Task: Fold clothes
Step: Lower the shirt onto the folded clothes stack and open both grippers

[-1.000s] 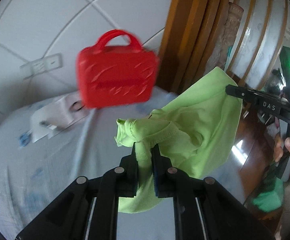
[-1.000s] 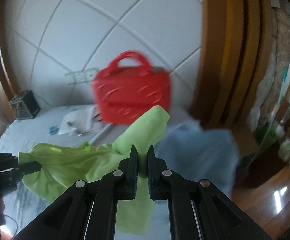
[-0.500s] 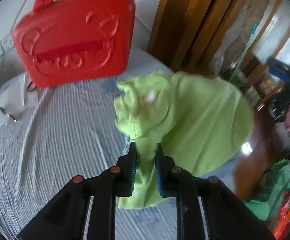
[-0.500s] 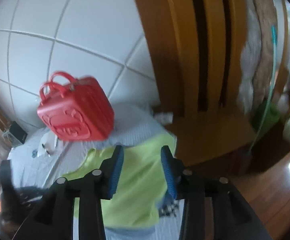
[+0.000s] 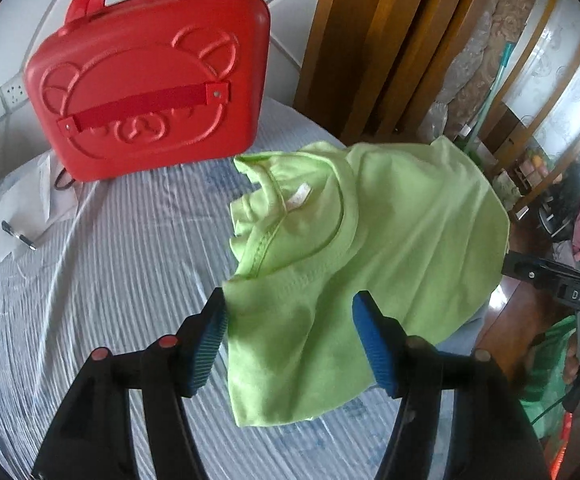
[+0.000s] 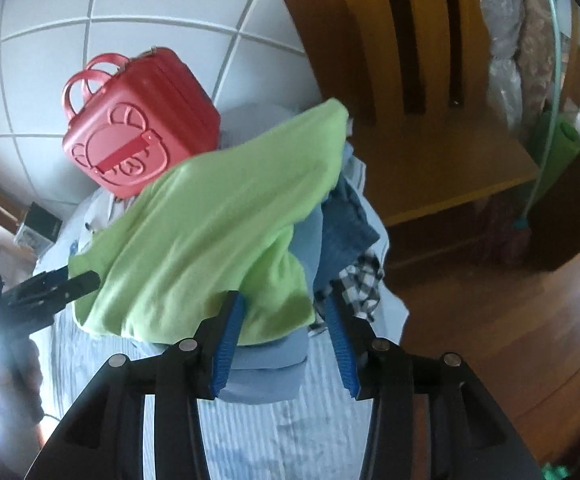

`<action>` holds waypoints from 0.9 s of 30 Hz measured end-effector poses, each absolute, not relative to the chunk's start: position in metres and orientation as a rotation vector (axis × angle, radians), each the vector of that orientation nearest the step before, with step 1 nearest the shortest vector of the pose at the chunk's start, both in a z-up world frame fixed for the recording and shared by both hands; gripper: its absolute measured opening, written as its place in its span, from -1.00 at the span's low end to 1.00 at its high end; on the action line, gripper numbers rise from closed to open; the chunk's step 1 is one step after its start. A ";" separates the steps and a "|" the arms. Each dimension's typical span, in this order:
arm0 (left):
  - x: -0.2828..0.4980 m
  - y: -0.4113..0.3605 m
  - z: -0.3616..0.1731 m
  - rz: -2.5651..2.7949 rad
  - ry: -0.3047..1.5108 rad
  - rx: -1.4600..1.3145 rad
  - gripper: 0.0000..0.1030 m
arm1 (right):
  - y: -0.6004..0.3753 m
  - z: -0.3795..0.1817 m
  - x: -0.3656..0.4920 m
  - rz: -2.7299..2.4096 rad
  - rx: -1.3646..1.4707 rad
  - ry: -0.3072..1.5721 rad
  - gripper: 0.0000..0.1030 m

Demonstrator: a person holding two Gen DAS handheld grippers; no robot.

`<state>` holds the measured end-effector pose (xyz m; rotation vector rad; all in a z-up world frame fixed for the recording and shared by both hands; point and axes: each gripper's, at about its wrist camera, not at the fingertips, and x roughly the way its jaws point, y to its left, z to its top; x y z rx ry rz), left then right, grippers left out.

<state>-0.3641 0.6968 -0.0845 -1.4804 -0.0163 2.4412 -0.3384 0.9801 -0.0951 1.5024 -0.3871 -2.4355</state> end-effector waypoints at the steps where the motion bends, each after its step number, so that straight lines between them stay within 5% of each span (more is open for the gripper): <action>1: -0.364 0.697 -0.085 2.441 -0.013 -1.483 0.21 | 0.978 -0.097 -0.339 -2.429 1.500 -0.389 -0.21; 2: -0.363 0.696 -0.085 2.441 -0.010 -1.486 0.21 | 0.975 -0.099 -0.341 -2.413 1.493 -0.398 -0.35; 3: -0.363 0.696 -0.086 2.441 -0.007 -1.489 0.21 | 0.973 -0.098 -0.340 -2.406 1.489 -0.400 -0.80; 9: -0.360 0.695 -0.088 2.441 0.011 -1.503 0.21 | 0.980 -0.070 -0.292 -2.460 1.527 -0.396 -0.83; 17: -0.320 0.696 -0.070 2.451 0.016 -1.447 0.21 | 0.978 -0.078 -0.252 -2.513 1.660 -0.359 -0.28; 19: -0.310 0.698 -0.063 2.447 0.028 -1.422 0.21 | 0.970 -0.073 -0.242 -2.538 1.610 -0.348 0.56; 21: -0.300 0.702 -0.056 2.446 0.052 -1.401 0.21 | 0.960 -0.067 -0.233 -2.574 1.559 -0.334 0.94; 27: -0.271 0.713 -0.034 2.513 0.126 -1.321 0.21 | 0.942 -0.050 -0.221 -2.685 1.429 -0.325 0.98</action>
